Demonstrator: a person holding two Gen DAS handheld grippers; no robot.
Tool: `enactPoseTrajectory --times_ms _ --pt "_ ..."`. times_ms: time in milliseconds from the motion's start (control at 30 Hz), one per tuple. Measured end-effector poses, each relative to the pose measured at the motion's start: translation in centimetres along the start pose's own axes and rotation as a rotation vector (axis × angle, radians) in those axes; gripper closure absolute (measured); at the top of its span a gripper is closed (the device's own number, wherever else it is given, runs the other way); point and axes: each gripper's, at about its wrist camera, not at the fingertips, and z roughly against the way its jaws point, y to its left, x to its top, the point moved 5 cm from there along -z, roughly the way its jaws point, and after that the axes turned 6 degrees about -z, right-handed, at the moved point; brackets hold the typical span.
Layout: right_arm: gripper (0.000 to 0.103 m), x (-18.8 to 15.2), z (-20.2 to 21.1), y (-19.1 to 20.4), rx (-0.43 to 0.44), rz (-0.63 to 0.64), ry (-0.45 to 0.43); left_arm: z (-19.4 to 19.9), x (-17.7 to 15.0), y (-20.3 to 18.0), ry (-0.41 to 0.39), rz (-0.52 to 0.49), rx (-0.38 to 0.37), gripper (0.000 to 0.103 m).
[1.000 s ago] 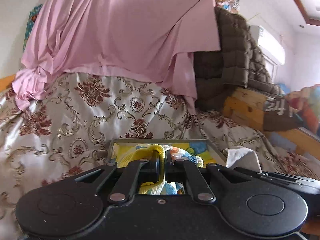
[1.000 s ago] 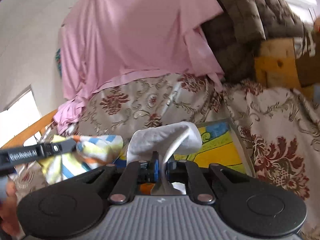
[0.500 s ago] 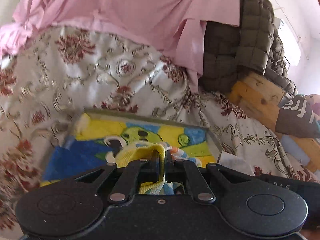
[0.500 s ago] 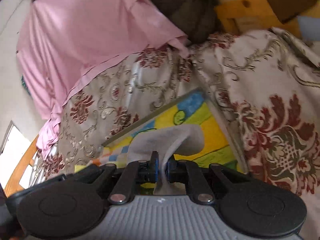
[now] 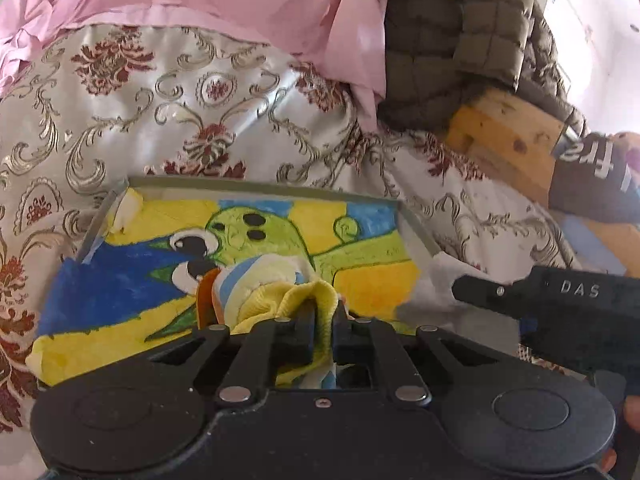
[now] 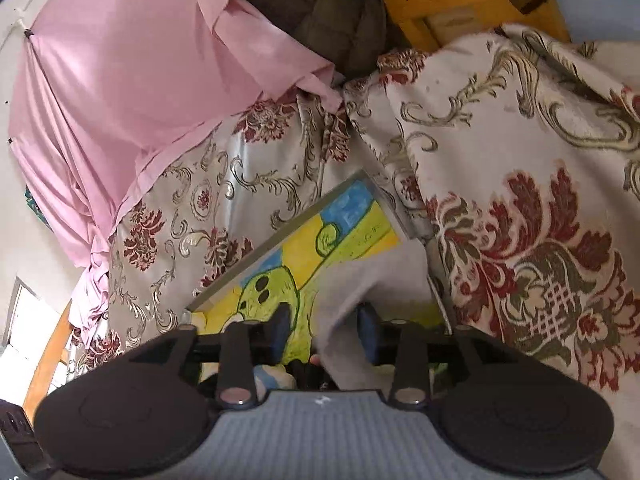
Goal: Organize soft objects
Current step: 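Open the left tool over the tray while the right tool releases the white bag there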
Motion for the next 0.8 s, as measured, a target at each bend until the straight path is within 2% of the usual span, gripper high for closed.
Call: enactPoseTrajectory --times_ms 133,200,267,300,400,533,667,800 --pt "0.041 -0.2 1.0 0.0 0.008 -0.020 0.008 0.3 -0.4 0.0 0.029 0.012 0.007 0.084" --pt "0.028 -0.2 1.8 0.1 0.011 -0.029 0.003 0.6 -0.4 0.0 0.044 0.020 0.004 0.071" --pt "0.020 -0.2 2.5 0.2 0.019 -0.041 0.000 1.1 -0.5 0.1 0.053 0.035 0.010 0.061" --pt "0.018 -0.3 3.0 0.4 0.032 -0.044 0.001 1.3 -0.5 0.1 0.056 0.037 0.011 0.052" --pt "0.011 -0.3 4.8 1.4 0.054 -0.025 -0.010 2.6 -0.4 0.2 0.051 0.049 0.021 0.038" --pt "0.005 -0.1 7.9 3.2 0.076 0.043 -0.058 5.2 -0.2 0.3 0.021 0.056 0.047 0.033" --pt "0.001 -0.3 11.9 5.0 0.072 0.114 -0.147 9.1 0.2 0.4 -0.063 0.055 0.075 0.022" --pt "0.000 -1.7 15.6 7.0 0.065 0.201 -0.210 13.2 0.8 0.3 -0.137 0.065 0.080 0.018"
